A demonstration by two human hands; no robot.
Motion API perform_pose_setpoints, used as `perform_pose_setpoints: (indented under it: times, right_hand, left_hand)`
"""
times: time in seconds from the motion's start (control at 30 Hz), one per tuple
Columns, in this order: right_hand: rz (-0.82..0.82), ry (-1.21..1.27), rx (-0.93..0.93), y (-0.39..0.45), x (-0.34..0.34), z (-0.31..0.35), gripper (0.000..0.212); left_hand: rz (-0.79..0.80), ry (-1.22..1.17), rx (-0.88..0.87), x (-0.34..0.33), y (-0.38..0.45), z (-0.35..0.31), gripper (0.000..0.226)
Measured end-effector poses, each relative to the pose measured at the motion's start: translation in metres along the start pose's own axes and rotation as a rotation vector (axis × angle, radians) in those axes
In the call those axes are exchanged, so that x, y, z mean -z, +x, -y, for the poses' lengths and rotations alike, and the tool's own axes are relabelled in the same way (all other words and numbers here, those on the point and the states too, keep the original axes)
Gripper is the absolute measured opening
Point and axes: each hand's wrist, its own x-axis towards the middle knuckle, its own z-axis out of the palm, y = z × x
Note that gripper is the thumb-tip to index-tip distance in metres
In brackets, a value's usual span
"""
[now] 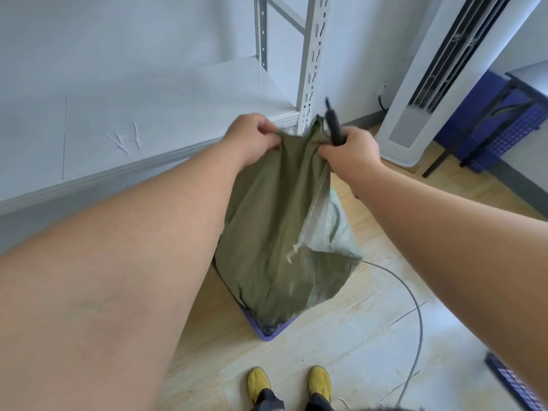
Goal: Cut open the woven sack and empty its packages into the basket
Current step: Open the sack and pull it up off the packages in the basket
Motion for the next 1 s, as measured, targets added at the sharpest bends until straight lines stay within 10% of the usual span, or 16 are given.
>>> perform_pose_setpoints:
  times: [0.13, 0.3, 0.43, 0.53, 0.73, 0.9, 1.0]
  right_hand:
    - [0.206, 0.061, 0.002, -0.012, -0.017, -0.002, 0.055]
    - [0.326, 0.225, -0.14, -0.023, -0.034, -0.006, 0.023]
    - [0.277, 0.203, -0.152, -0.024, -0.036, -0.017, 0.022]
    - [0.315, 0.251, -0.13, -0.025, -0.037, -0.016, 0.022]
    - [0.314, 0.188, -0.049, -0.02, -0.038, -0.015, 0.017]
    - [0.378, 0.176, -0.041, -0.015, -0.033, -0.011, 0.025]
    - [0.302, 0.169, 0.013, -0.013, -0.033, -0.01, 0.039]
  left_hand:
    - [0.164, -0.009, 0.019, -0.005, -0.011, 0.002, 0.014]
    - [0.419, -0.127, 0.031, 0.007, -0.025, 0.005, 0.025]
    - [0.213, 0.51, 0.04, 0.025, -0.017, 0.046, 0.07]
    - [0.324, 0.548, 0.059, 0.016, -0.023, 0.068, 0.096]
    - [0.313, 0.564, -0.047, -0.015, -0.024, 0.066, 0.055]
    - [0.444, 0.03, -0.011, -0.029, -0.033, 0.033, 0.104]
    - [0.267, 0.229, -0.066, -0.032, -0.027, 0.038, 0.056]
